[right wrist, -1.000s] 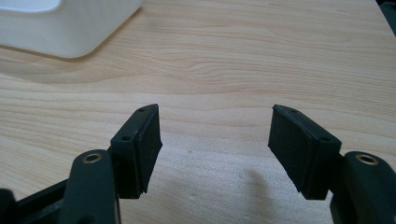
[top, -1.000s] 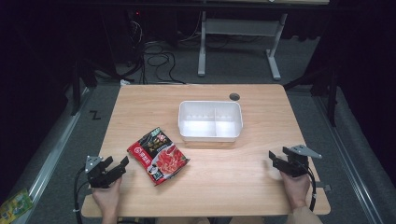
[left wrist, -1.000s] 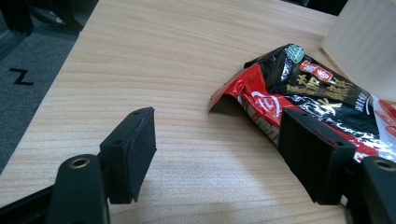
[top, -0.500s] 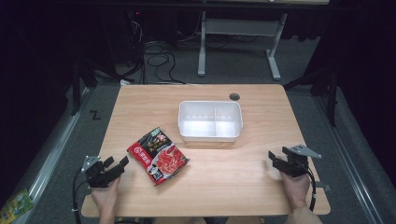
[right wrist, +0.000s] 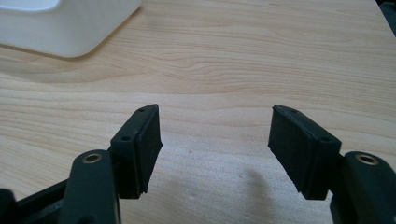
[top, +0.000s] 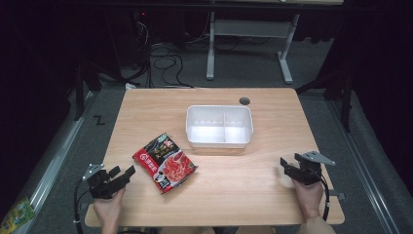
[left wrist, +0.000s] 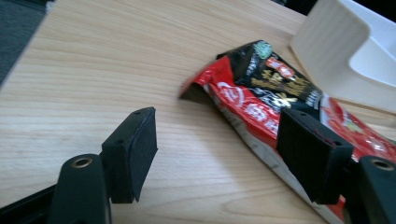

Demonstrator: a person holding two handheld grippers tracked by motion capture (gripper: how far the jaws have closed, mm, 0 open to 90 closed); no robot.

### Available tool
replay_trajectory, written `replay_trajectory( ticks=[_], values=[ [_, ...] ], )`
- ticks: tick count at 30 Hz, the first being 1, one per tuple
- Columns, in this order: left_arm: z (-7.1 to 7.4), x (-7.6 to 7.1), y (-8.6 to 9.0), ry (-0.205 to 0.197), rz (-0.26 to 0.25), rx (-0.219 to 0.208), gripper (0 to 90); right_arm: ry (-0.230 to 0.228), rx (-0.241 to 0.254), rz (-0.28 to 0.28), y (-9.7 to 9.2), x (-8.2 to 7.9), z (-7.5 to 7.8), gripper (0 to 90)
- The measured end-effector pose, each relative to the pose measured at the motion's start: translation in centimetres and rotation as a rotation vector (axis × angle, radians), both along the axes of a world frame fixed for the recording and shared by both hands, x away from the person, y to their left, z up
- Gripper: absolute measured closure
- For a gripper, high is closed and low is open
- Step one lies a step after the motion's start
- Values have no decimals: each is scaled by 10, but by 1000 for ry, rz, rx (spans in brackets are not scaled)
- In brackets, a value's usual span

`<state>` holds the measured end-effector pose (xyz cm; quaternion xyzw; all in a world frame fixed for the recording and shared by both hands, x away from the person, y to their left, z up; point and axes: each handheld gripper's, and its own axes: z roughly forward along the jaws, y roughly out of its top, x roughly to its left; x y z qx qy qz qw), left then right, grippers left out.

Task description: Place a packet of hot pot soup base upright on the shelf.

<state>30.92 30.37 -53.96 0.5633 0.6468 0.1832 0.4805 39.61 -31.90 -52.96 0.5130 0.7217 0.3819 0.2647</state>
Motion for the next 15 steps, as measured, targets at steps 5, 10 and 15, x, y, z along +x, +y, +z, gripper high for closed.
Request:
replay_trajectory(
  ticks=[5, 10, 15],
  values=[
    [4, -4, -9, 11, -16, -21, 311, -2, 0, 0, 0, 0, 0, 351],
    [7, -3, -13, 44, -29, -35, 308, -3, -10, 2, 1, 0, 0, 351],
    [11, 4, -17, 89, -37, -49, 297, -1, -35, 11, 3, 0, 0, 352]
  ],
)
